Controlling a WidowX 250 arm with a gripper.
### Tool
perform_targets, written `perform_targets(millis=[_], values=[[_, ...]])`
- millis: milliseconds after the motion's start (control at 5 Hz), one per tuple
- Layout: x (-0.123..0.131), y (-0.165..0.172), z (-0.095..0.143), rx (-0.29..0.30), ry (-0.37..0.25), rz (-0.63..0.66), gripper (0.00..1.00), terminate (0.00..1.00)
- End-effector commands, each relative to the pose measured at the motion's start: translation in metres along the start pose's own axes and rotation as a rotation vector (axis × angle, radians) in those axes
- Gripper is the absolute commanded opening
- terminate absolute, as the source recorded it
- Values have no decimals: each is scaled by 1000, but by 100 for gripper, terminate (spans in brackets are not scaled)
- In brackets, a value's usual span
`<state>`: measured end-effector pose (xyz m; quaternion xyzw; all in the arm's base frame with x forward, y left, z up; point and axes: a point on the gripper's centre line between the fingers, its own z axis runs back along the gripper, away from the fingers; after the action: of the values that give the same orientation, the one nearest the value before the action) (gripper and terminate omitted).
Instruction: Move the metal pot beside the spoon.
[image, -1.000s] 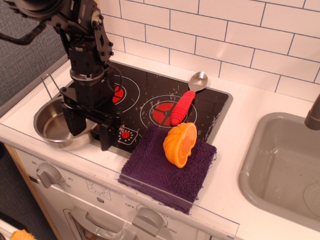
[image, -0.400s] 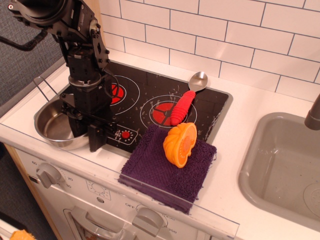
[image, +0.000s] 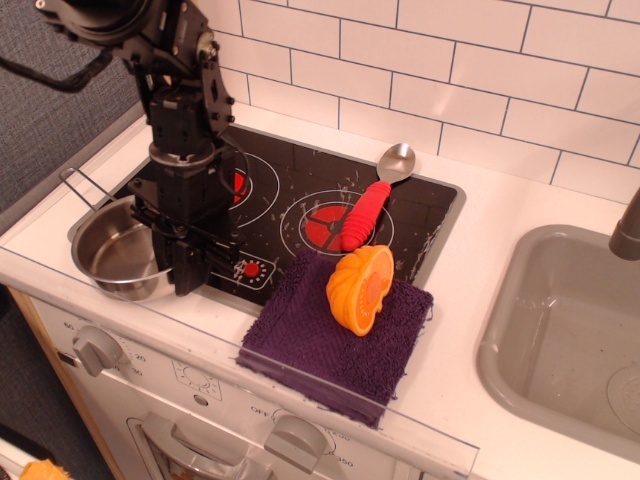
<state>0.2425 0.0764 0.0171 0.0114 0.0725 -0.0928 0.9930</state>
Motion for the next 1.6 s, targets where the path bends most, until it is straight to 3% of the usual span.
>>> perform_targets(millis=[0, 200, 400, 1000, 1400], values=[[40, 5, 42, 47, -75, -79, 0, 0], [76, 15, 61, 80, -89, -38, 0, 0], [95, 22, 67, 86, -106, 7, 0, 0], [133, 28, 50, 49, -180, 16, 0, 0], [158, 19, 47, 100, -188, -77, 0, 0]])
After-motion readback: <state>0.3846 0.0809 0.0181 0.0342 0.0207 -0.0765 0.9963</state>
